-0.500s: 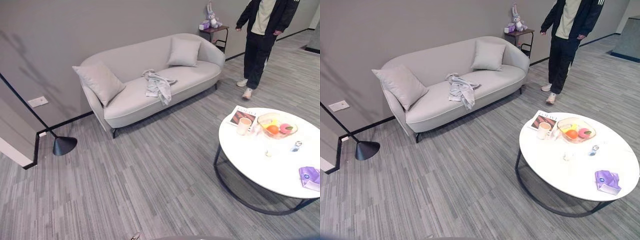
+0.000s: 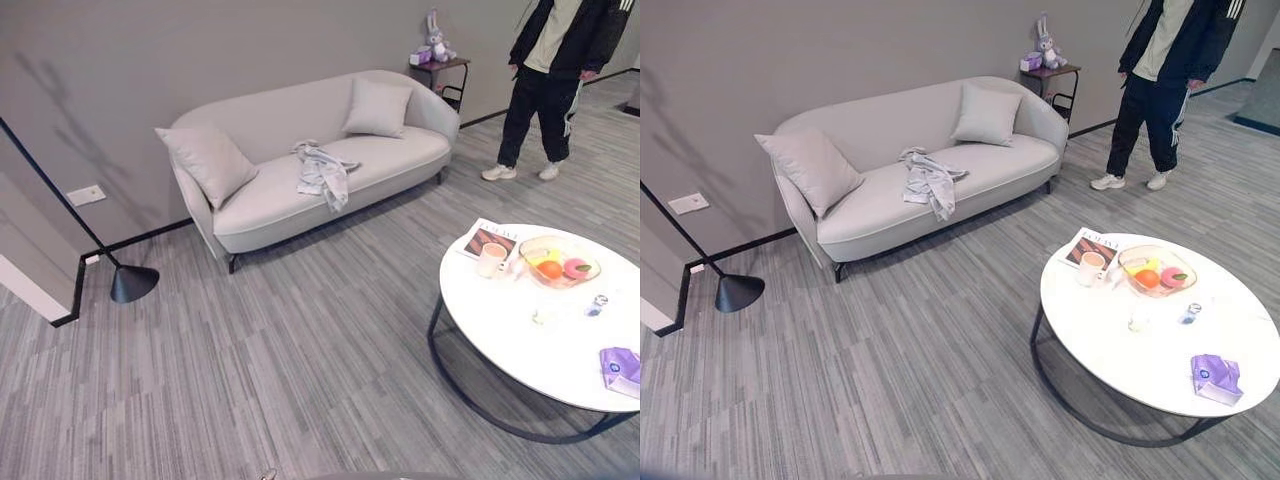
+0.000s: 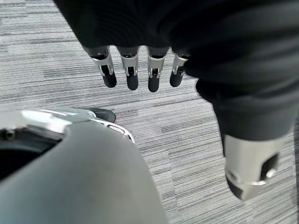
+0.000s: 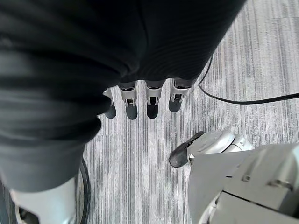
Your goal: Hang the clothes on the sofa on the clothes rack.
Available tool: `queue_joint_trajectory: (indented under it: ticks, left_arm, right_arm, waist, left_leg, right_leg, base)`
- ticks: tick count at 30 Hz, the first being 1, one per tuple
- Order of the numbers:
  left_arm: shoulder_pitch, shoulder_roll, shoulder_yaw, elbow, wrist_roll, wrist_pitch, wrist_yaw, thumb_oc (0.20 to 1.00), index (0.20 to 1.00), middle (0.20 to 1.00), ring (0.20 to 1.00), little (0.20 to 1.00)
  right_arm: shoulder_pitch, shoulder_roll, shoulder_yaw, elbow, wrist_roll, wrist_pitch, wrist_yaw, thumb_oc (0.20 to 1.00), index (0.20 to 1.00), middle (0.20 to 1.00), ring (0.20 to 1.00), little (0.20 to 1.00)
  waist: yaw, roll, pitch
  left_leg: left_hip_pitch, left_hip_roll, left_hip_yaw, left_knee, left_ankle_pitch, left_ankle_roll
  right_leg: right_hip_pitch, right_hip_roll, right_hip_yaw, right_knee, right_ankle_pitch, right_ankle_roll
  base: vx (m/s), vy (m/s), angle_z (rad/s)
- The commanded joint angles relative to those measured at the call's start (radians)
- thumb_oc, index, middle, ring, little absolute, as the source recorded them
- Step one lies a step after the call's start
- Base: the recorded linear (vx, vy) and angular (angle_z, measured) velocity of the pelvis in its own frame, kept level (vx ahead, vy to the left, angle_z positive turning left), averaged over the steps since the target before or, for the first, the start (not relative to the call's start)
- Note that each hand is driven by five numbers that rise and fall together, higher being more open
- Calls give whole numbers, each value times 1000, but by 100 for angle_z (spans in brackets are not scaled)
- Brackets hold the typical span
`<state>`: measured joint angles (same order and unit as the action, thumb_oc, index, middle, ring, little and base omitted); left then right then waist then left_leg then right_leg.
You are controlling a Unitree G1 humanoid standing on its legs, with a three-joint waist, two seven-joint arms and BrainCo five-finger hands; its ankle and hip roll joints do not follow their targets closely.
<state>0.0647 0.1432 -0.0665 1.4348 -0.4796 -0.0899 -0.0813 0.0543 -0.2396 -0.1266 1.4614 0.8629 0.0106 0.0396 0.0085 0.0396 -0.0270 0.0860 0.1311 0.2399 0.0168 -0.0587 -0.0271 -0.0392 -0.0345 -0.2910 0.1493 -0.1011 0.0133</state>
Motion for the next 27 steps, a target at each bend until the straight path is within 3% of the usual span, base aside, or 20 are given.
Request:
queue_joint_trajectory:
  ticks: [1,15,16,18,23,27]
  left_arm:
    - [-21,-18,76,50,-42,-9,-10,1000,1000,1000,1000,1000]
    - [-25,-32,42,45,-39,-15,-14,1000,1000,1000,1000,1000]
    - [-32,-33,37,40,-45,-17,-10,1000,1000,1000,1000,1000]
    - [-38,-34,34,37,-49,-17,-7,1000,1000,1000,1000,1000]
    - [-16,-34,50,37,-32,-23,-3,1000,1000,1000,1000,1000]
    - [-7,-29,60,42,-21,-23,-4,1000,1000,1000,1000,1000]
  right_arm:
    - [-57,43,-18,89,-15,-20,9,1000,1000,1000,1000,1000]
    - [-48,24,-13,102,-39,-19,12,1000,1000,1000,1000,1000]
    - [-50,22,-15,100,-38,-21,10,1000,1000,1000,1000,1000]
    - [-53,18,-17,99,-36,-22,7,1000,1000,1000,1000,1000]
    - [-64,17,13,90,-101,-18,11,1000,1000,1000,1000,1000]
    - [-58,17,18,89,-119,-16,15,1000,1000,1000,1000,1000]
  waist:
    - [7,-73,-21]
    - [2,-60,-11]
    - [2,-60,1]
    - [-1,-62,7]
    - [24,-53,0]
    - [28,-48,-4]
  left_leg:
    - [33,-23,-75,-99,82,-56]
    - [47,-8,-84,-78,91,-67]
    - [23,0,-86,-55,122,-77]
    - [4,4,-84,-42,131,-80]
    - [37,23,-8,-38,148,-94]
    - [50,23,8,-43,161,-97]
  right_leg:
    - [114,0,70,-237,97,62]
    - [146,8,66,-237,83,51]
    - [146,7,57,-237,85,51]
    - [145,1,49,-237,86,51]
    - [144,-5,20,-237,99,65]
    - [158,-12,5,-237,98,73]
  base:
    - [3,-44,4]
    - [9,-22,3]
    - [-72,0,-2]
    - [-50,-1,5]
    - [32,-8,6]
    - [66,33,-9]
